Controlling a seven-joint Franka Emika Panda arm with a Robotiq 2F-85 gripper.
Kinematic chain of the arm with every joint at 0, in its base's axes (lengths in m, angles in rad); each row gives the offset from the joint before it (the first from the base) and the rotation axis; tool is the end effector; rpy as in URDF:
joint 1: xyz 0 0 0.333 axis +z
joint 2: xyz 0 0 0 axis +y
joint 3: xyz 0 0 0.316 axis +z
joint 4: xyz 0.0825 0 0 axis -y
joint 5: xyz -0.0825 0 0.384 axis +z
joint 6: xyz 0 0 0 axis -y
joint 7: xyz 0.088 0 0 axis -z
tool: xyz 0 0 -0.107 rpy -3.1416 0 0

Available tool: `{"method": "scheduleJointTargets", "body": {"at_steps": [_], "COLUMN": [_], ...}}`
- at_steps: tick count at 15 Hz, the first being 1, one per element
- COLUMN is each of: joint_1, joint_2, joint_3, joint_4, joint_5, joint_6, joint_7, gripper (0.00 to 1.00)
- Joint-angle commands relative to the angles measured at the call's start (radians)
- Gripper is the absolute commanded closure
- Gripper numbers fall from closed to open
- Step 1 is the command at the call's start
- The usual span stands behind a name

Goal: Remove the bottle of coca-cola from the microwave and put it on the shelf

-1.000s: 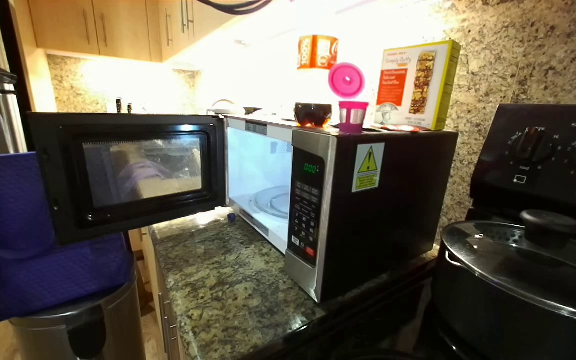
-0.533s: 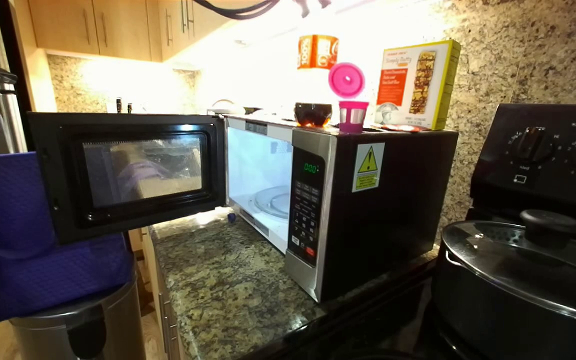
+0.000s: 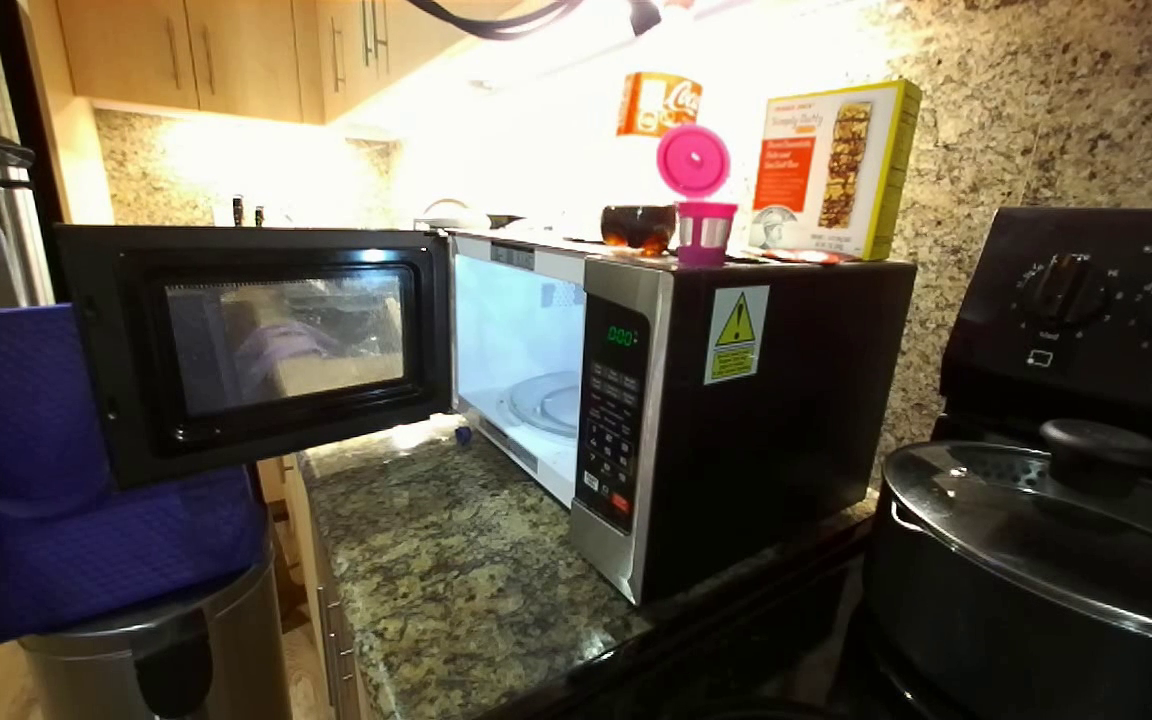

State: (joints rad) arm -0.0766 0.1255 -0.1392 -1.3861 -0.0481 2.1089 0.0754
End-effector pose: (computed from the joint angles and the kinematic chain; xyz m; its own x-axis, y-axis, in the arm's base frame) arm 0.6187 -0.1307 0.7031 0.7960 -0.2154 0.5656 -0.2762 -0.9608 0.0228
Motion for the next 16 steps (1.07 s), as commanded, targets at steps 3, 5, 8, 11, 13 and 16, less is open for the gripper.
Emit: {"method": "scheduleJointTargets", "body": {"at_steps": [3,5,8,11,13,16], "joint_1": [-0.001,0.0,0.006,0.006,0.006,0.005], "joint_2": [0.018,0.015,0.014,0.021,0.025,0.039], "joint_3": [-0.003,-0.001,0.0,0.0,0.001,0.001], "joint_4": [0.036,0.031,0.017,0.018,0.018,0.024], "joint_5": [0.002,0.014,0.007,0.002,-0.001,-0.003], "joint_6": [-0.032,-0.034,-0.01,0.017,0.037,0.081], "joint_7": [0.009,0.007,0.009,-0.016,-0.028,-0.069], "gripper": [0.56,0.44,0.24,0.05,0.0,0.0]}}
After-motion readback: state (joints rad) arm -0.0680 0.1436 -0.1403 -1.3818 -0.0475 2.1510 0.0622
